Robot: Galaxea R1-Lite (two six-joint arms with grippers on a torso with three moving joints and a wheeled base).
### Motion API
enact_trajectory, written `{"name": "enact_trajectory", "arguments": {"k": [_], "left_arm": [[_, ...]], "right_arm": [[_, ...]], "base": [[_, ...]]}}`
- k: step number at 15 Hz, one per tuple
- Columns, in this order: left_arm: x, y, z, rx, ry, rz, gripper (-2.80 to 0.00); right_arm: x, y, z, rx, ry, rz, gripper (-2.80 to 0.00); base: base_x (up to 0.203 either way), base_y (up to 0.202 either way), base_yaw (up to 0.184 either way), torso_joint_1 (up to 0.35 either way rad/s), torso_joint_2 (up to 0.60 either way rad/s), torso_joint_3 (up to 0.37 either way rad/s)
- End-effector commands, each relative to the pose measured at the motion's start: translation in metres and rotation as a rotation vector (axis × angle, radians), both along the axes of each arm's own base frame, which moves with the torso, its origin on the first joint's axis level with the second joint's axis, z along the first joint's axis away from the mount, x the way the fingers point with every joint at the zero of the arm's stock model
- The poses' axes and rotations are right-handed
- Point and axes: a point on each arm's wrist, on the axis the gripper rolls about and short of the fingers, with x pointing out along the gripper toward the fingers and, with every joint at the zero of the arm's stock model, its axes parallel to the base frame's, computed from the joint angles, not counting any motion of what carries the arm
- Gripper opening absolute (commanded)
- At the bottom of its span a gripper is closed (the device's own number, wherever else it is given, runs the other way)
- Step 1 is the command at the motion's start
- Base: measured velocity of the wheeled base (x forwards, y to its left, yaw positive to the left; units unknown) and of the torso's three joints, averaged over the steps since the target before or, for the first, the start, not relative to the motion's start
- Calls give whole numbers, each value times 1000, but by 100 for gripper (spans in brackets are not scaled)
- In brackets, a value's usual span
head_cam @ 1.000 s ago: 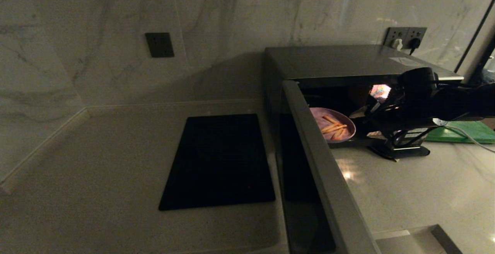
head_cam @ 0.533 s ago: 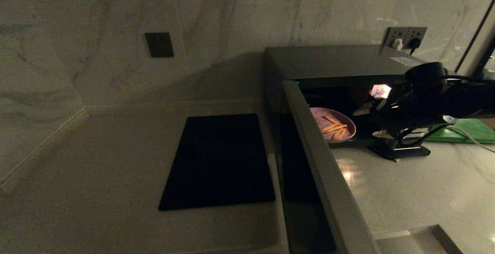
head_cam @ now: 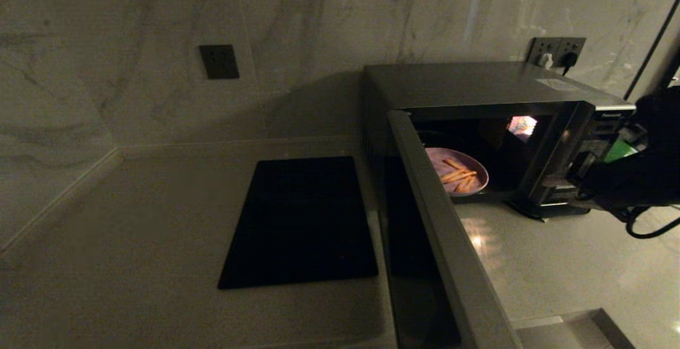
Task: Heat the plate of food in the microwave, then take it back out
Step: Close the microwave oven
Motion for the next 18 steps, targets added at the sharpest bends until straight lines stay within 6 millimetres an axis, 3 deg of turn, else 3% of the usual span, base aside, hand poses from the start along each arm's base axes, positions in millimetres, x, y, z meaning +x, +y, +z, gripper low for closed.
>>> {"name": "enact_trajectory", "arguments": {"k": [1,4,7,11,15,18], "left_arm": [[0,0,0,-1,1,1,-280],[0,0,0,-1,1,1,-280],[0,0,0,-1,1,1,-280],[0,0,0,-1,1,1,-280],[0,0,0,-1,1,1,-280],[0,0,0,-1,1,1,-280]], "right_arm": [[-61,2,33,-86,-97,-53,-280],[-112,0,52,-246,-118,-188,-280],[-141,-2,66,-377,-147,-298,-280],[-148,-4,87,-528,-181,-378,-280],[-153,-4,130,-578,-306,-382,-280],[-154,6,149,-561,-393,-276,-280]], "base": [[0,0,0,0,0,0],[0,0,0,0,0,0],[0,0,0,0,0,0],[0,0,0,0,0,0],[0,0,0,0,0,0],[0,0,0,0,0,0]]}}
